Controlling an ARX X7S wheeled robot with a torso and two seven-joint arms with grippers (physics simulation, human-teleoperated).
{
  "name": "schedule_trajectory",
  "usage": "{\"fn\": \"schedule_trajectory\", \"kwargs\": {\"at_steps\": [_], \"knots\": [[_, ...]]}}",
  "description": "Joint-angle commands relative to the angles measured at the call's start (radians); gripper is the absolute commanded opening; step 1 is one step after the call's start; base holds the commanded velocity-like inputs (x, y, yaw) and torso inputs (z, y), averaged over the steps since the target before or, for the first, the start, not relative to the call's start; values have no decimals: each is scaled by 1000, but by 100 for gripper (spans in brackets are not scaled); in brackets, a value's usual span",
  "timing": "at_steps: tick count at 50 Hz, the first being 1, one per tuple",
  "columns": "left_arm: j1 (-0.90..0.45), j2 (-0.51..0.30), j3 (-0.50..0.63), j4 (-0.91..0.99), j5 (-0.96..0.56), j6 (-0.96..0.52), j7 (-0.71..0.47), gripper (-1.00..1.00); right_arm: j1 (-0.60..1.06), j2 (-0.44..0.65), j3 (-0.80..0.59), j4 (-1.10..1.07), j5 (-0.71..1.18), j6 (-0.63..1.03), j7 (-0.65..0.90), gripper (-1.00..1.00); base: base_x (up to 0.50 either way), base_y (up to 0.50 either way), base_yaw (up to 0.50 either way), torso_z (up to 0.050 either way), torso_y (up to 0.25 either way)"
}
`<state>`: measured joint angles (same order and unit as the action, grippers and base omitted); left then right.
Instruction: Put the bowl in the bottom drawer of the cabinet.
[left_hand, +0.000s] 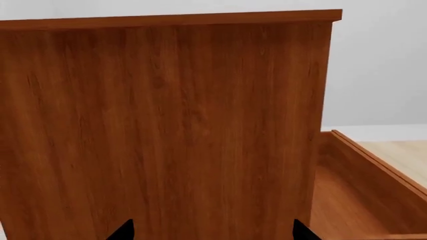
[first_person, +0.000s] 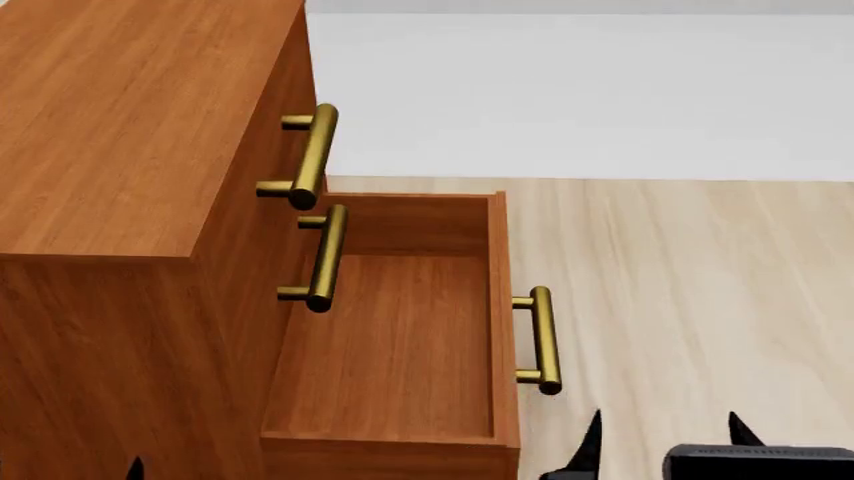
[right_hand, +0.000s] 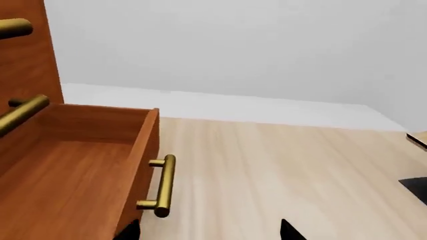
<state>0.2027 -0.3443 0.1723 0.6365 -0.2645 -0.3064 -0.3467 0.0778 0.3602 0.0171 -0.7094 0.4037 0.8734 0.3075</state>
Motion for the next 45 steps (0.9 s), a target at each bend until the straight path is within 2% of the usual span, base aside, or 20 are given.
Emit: {"fn": "schedule_trajectory", "kwargs": {"at_steps": [1,8,18,45], "knots": [[-7,-2,1,-3,-3,2,-4,100,-43,37,153,-80,148,215,-14,100,0,0,0,0,0],[-7,-3,5,-1,-4,3,-5,100,-57,50,278,-127,235,337,-8,100,0,0,0,0,0],[-2,-10,-2,6,-10,9,-9,100,-58,69,338,-118,270,414,7,100,0,0,0,0,0],[-14,-10,6,-19,-14,20,-14,100,-58,136,270,161,170,313,-24,100,0,0,0,0,0]]}}
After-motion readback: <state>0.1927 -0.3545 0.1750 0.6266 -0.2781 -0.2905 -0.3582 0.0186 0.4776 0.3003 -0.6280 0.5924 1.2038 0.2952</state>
